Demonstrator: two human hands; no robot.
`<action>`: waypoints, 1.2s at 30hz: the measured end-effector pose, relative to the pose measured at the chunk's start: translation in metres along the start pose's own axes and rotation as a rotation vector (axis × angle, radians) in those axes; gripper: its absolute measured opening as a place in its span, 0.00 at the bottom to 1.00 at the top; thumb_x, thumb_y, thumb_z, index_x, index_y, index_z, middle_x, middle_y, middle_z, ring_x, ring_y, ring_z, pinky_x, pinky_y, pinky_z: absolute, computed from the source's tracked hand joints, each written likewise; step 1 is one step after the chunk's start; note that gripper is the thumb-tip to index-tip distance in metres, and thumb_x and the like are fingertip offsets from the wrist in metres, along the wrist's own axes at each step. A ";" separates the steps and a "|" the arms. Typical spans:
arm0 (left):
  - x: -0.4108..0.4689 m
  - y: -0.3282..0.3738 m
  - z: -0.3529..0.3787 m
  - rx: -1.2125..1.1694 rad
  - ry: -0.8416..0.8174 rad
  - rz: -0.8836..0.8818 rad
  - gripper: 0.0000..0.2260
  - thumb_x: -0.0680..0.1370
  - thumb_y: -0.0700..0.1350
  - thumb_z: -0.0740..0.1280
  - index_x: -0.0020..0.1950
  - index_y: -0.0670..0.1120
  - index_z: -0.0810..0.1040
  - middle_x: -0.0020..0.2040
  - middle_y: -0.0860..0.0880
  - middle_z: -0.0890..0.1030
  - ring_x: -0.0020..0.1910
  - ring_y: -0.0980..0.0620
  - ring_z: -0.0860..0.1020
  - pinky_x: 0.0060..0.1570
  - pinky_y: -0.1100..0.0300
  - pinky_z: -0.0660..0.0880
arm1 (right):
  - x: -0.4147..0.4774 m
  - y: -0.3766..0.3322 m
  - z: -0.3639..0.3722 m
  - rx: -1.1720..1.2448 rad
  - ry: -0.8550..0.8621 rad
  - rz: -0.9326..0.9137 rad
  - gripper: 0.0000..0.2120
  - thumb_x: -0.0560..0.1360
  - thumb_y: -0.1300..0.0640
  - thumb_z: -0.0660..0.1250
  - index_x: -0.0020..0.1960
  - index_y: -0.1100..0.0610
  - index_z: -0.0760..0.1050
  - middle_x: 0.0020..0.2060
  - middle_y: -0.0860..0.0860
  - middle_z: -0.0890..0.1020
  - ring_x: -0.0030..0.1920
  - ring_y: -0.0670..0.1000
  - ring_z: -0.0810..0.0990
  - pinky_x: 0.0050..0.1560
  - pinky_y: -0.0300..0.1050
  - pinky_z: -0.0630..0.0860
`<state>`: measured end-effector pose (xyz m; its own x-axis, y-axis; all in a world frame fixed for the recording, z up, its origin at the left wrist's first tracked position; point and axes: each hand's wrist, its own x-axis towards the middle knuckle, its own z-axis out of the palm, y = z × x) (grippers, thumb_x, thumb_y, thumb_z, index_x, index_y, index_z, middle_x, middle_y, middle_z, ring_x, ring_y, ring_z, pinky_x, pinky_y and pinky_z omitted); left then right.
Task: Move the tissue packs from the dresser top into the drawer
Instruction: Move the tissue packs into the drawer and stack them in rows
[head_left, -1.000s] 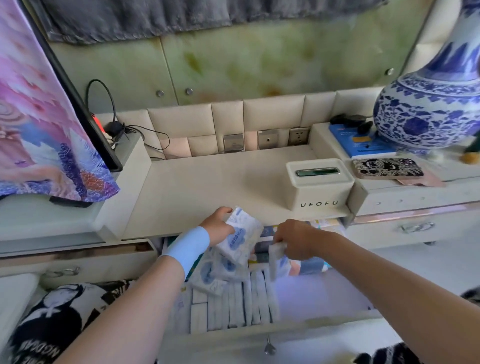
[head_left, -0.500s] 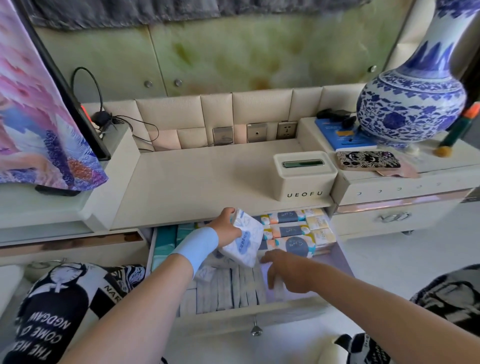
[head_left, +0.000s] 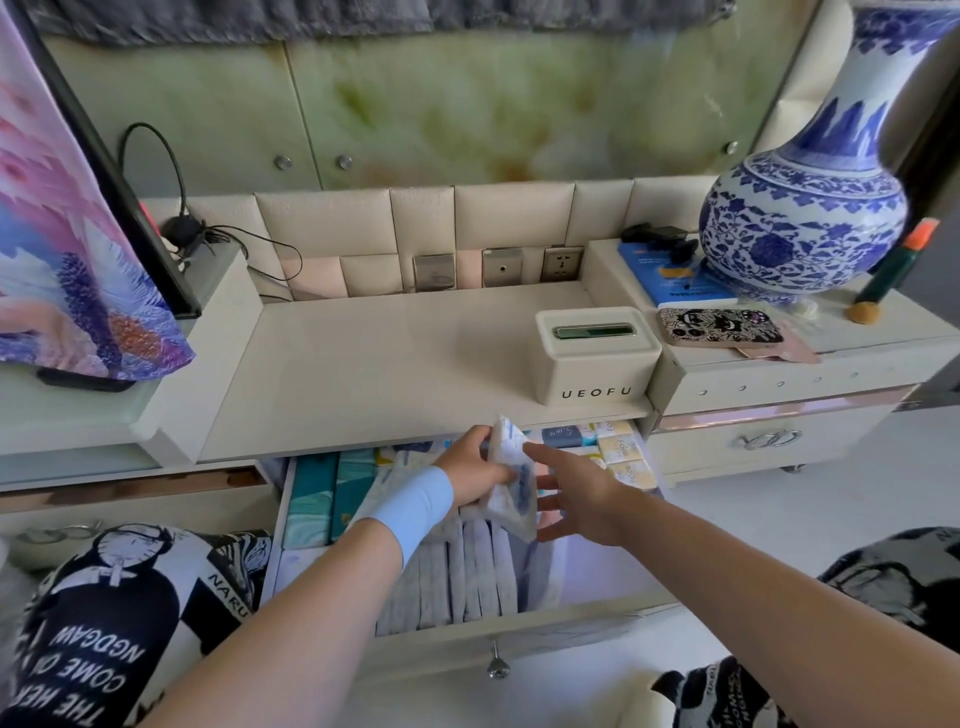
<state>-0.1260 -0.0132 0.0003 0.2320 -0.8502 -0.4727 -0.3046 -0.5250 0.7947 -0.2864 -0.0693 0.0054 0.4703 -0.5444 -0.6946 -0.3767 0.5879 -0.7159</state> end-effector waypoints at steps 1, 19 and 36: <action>0.000 0.002 0.003 -0.061 -0.054 0.006 0.26 0.72 0.48 0.73 0.68 0.54 0.70 0.59 0.48 0.80 0.54 0.46 0.81 0.54 0.47 0.80 | -0.001 0.001 0.000 -0.016 -0.035 0.000 0.22 0.76 0.40 0.67 0.62 0.54 0.78 0.55 0.58 0.82 0.52 0.58 0.83 0.45 0.55 0.82; 0.016 -0.014 0.068 1.156 -0.394 0.360 0.25 0.79 0.54 0.62 0.76 0.61 0.63 0.76 0.49 0.61 0.76 0.45 0.55 0.73 0.47 0.60 | 0.015 0.013 -0.051 -1.403 0.289 0.160 0.19 0.79 0.51 0.60 0.66 0.60 0.72 0.59 0.56 0.79 0.59 0.56 0.78 0.61 0.48 0.75; 0.026 -0.060 0.044 0.989 -0.165 0.328 0.30 0.75 0.55 0.68 0.75 0.51 0.62 0.73 0.49 0.65 0.70 0.46 0.64 0.69 0.49 0.65 | 0.047 0.065 -0.001 -0.735 -0.121 0.276 0.21 0.76 0.49 0.57 0.67 0.55 0.70 0.61 0.56 0.78 0.50 0.54 0.82 0.44 0.47 0.81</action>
<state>-0.1424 -0.0053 -0.0763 -0.1046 -0.9124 -0.3958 -0.9646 -0.0037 0.2636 -0.2892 -0.0571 -0.0742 0.3512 -0.3429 -0.8712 -0.9027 0.1232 -0.4123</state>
